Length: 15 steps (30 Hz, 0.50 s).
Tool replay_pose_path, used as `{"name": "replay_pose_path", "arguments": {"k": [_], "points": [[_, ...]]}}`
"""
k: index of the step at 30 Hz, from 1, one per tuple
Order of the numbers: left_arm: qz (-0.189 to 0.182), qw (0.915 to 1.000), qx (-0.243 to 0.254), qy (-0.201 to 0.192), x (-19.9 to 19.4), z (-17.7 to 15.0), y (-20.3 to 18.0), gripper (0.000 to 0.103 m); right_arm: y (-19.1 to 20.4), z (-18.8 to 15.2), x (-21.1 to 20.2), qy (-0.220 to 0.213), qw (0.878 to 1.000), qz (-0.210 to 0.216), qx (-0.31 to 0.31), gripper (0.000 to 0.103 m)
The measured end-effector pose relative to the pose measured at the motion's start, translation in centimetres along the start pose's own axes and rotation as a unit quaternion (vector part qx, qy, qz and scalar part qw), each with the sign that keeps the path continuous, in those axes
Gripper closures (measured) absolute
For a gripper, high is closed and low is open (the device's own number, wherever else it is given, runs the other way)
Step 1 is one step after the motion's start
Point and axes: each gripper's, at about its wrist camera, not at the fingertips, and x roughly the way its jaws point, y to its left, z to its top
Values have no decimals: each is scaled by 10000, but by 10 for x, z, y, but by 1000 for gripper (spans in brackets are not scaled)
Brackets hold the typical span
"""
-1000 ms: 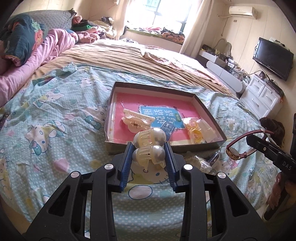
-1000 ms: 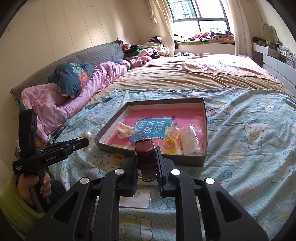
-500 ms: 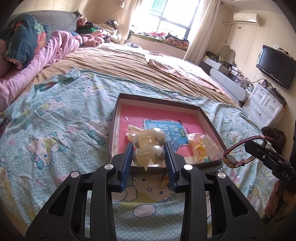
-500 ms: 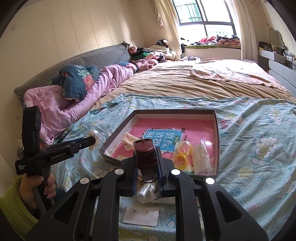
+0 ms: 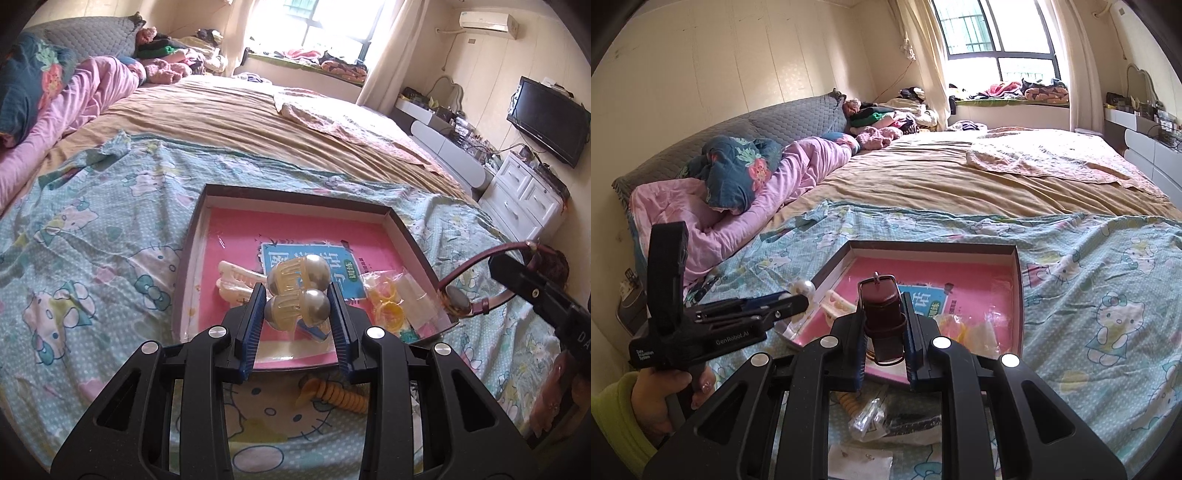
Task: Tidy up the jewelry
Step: 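Lift the watch with right tool while left tool grasps and lifts the white round clip, then lower the watch into the tray with right tool while left tool lowers the clip there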
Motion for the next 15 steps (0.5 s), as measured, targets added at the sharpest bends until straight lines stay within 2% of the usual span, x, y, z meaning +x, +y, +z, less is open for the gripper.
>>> {"name": "replay_pose_path", "arguments": {"k": [15], "points": [[33, 9992, 109, 376, 35, -3, 3, 77, -17, 18, 39, 136, 9994, -330, -9, 87]]}}
